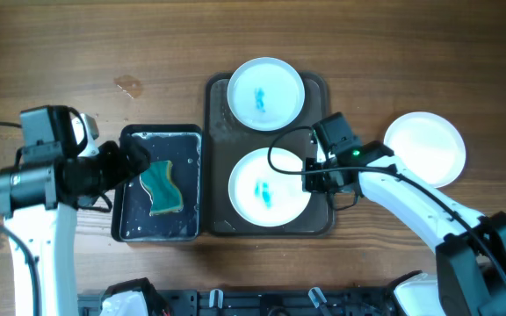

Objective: Clean dirty plates on tray and stack at the side
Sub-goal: 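Grasp the front white plate rim with the right gripper, then pick up the sponge from the black tray with the left gripper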

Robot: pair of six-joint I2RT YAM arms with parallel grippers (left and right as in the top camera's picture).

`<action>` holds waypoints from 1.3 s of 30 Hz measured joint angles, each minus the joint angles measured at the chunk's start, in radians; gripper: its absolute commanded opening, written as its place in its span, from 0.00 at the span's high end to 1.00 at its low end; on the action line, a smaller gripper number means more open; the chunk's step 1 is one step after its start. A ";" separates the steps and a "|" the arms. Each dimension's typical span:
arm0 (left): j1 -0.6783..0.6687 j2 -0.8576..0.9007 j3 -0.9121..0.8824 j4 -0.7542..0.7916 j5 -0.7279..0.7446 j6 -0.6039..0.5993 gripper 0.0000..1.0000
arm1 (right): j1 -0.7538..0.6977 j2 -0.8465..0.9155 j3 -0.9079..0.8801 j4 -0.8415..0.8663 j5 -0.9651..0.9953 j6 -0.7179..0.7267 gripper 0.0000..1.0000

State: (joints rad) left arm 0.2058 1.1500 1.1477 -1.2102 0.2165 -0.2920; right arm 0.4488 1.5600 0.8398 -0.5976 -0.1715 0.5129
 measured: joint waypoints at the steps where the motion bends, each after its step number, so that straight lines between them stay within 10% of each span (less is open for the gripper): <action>1: -0.006 0.027 0.000 -0.003 -0.003 0.002 0.00 | 0.000 0.004 -0.005 0.016 0.015 0.038 0.77; 7: -0.019 0.153 -0.111 0.034 -0.010 0.003 0.06 | -0.001 -0.006 0.041 -0.026 0.066 0.042 0.70; 21: -0.234 0.425 -0.309 0.304 -0.085 -0.112 0.96 | -0.001 -0.206 0.111 -0.113 0.154 -0.028 0.71; 27: -0.269 0.491 -0.294 0.313 -0.123 -0.163 0.96 | -0.001 -0.206 0.111 -0.118 0.154 -0.028 0.71; 33: -0.265 0.433 -0.209 0.212 -0.126 -0.175 0.47 | -0.001 -0.206 0.111 -0.129 0.154 -0.028 0.71; 39: -0.264 0.328 -0.180 0.236 -0.259 -0.178 0.49 | -0.001 -0.206 0.111 -0.135 0.154 -0.028 0.71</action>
State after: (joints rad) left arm -0.0578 1.4784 0.9680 -0.9741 -0.0429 -0.4698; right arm 0.4480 1.3544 0.9508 -0.7330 -0.0170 0.4847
